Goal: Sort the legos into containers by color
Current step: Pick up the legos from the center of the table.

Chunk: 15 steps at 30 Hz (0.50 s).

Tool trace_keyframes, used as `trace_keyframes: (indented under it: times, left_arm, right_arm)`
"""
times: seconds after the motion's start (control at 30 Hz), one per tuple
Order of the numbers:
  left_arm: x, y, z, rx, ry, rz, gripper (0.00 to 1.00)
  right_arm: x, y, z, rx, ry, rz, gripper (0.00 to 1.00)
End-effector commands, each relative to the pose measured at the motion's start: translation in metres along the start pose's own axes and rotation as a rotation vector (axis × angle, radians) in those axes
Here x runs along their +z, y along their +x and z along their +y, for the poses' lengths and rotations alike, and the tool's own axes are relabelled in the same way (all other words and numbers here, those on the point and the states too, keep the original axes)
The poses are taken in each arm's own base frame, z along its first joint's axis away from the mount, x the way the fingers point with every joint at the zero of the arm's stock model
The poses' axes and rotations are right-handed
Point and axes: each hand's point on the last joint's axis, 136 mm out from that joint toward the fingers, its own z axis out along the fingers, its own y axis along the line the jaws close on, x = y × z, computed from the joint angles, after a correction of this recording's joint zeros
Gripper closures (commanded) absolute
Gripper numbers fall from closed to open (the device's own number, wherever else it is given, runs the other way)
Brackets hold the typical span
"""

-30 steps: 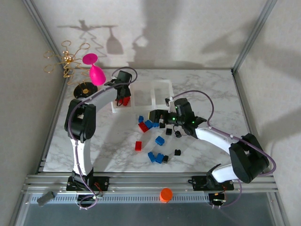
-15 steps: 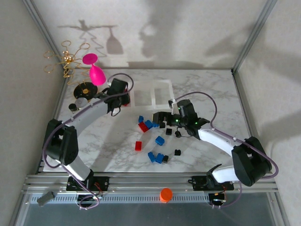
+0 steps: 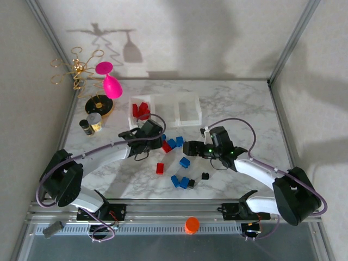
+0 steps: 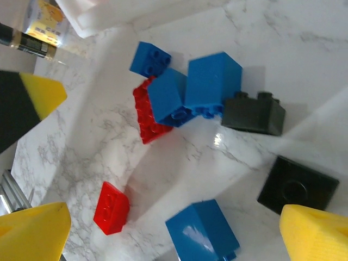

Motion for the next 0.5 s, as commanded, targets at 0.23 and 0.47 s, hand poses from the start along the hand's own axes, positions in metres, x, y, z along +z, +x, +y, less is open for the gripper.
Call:
trace_keyframes:
  times: [0.23,0.47]
  left_arm:
    - [0.023,0.033,-0.035,-0.011,0.014,0.036,0.36]
    - [0.039,0.046,-0.049,0.055,0.012,0.069,0.33]
  right_arm:
    - [-0.011,-0.015,-0.005,0.057,-0.028,-0.06,0.01]
    - [-0.014,-0.02,-0.011,0.068,-0.023,-0.075,0.01]
